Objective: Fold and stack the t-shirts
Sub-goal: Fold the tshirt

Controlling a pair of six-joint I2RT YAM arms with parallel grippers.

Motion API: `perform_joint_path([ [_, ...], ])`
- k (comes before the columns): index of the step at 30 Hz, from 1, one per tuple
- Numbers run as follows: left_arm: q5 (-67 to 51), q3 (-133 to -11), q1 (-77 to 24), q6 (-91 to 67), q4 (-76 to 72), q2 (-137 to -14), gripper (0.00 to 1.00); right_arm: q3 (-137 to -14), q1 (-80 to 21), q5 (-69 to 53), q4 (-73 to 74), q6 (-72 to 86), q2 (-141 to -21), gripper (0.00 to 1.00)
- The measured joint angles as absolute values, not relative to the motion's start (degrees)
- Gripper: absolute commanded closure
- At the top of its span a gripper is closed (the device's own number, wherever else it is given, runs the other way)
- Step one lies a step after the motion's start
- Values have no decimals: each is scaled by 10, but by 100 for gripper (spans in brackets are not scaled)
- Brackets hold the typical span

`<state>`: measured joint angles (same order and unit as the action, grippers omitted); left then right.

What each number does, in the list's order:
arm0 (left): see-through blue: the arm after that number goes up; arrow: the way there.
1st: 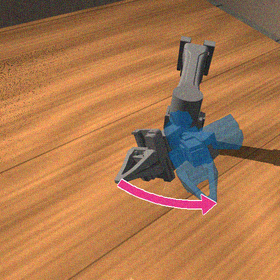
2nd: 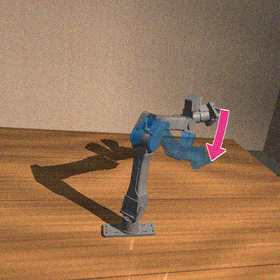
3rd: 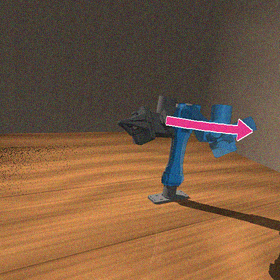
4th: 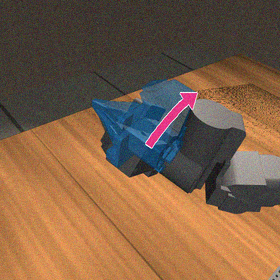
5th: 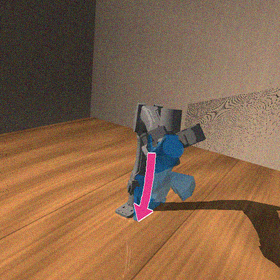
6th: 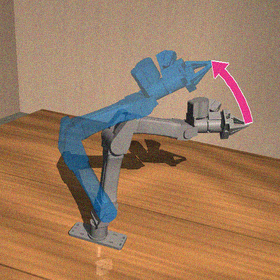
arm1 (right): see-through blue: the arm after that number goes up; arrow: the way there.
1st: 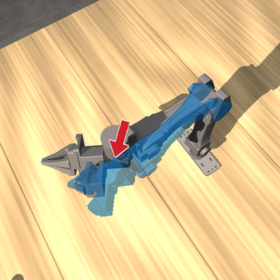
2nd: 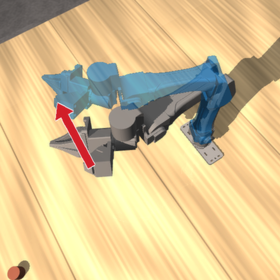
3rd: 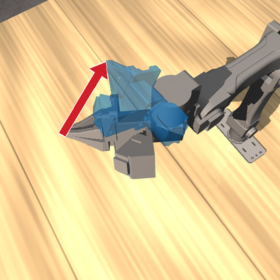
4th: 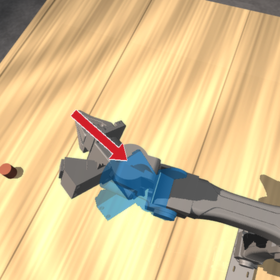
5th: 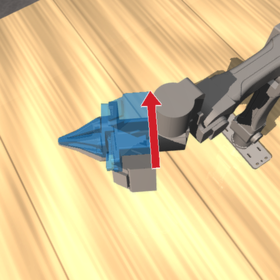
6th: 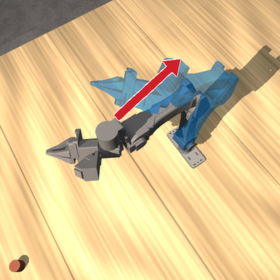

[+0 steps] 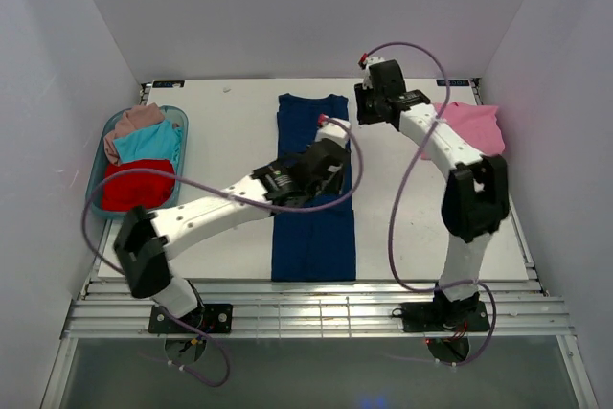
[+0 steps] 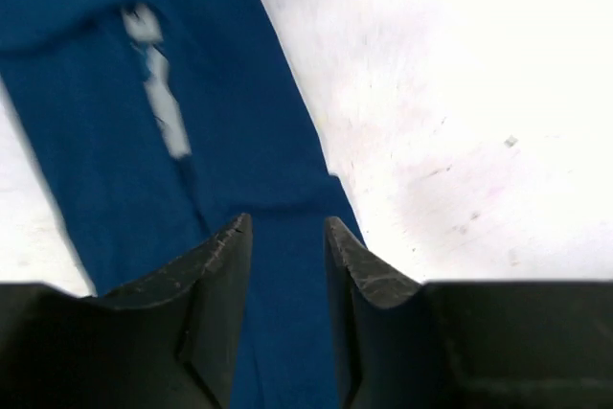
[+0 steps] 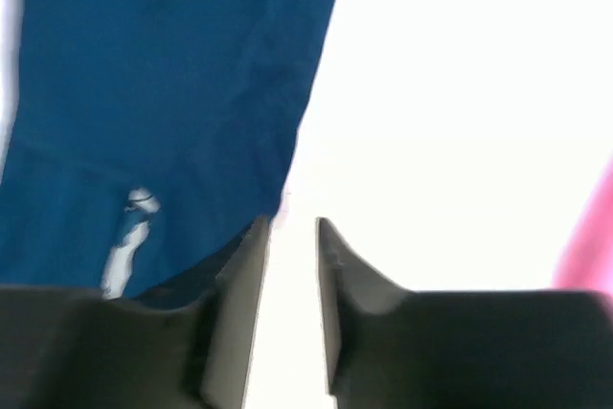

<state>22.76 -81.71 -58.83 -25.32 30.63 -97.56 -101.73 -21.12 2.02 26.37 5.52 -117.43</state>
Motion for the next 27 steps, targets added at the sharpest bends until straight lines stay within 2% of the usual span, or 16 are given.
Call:
perform_joint_path([
  [5,245,-667,-556,-259,237,-745,47,-834,-308,129,221,48,-868,54],
  [6,237,-632,-546,-269,237,-713,47,-801,-339,136,221,58,-821,47],
  [9,201,-518,-520,-297,239,-652,46,-690,-412,143,223,114,-724,44],
  [12,152,-433,-517,-321,260,-632,46,-571,-449,156,244,183,-705,44],
  [16,96,-380,-516,-350,280,-596,45,-454,-496,159,308,269,-715,42],
  [27,1,-307,-516,-404,275,-558,42,-398,-597,138,318,409,-698,44],
])
